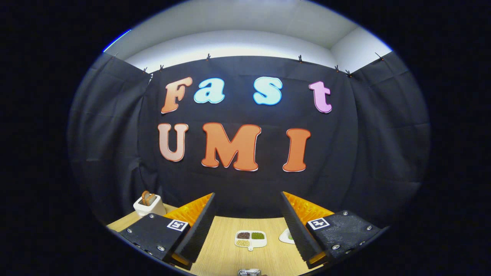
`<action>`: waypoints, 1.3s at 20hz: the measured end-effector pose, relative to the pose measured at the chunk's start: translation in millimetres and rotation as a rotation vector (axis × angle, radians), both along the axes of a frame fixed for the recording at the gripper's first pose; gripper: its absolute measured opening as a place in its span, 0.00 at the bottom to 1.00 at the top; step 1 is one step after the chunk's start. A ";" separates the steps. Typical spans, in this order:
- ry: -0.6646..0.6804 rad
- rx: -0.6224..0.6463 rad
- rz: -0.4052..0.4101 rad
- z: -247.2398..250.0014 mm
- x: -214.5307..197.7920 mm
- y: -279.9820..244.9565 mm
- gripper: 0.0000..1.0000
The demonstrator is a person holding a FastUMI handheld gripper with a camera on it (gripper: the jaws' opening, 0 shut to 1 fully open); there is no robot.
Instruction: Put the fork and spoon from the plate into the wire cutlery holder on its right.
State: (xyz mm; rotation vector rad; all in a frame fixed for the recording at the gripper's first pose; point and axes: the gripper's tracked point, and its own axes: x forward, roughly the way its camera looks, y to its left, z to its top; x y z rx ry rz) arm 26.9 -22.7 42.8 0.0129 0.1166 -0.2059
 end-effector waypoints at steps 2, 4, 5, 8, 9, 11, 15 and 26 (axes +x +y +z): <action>-0.042 -0.002 -0.011 14.4 -1.2 -3.5 0.97; -0.077 -0.004 -0.018 25.3 -2.3 -3.6 0.97; -0.091 -0.002 -0.023 30.0 -2.8 -3.8 0.97; -0.128 0.011 -0.031 38.1 -5.0 -1.8 0.97; -0.136 0.015 -0.032 39.6 -5.2 -1.4 0.97; -0.139 0.024 -0.039 36.9 -5.2 0.5 0.97; -0.153 0.030 -0.028 36.0 -6.7 11.8 0.97; -0.175 0.063 -0.080 31.6 -4.0 38.3 0.97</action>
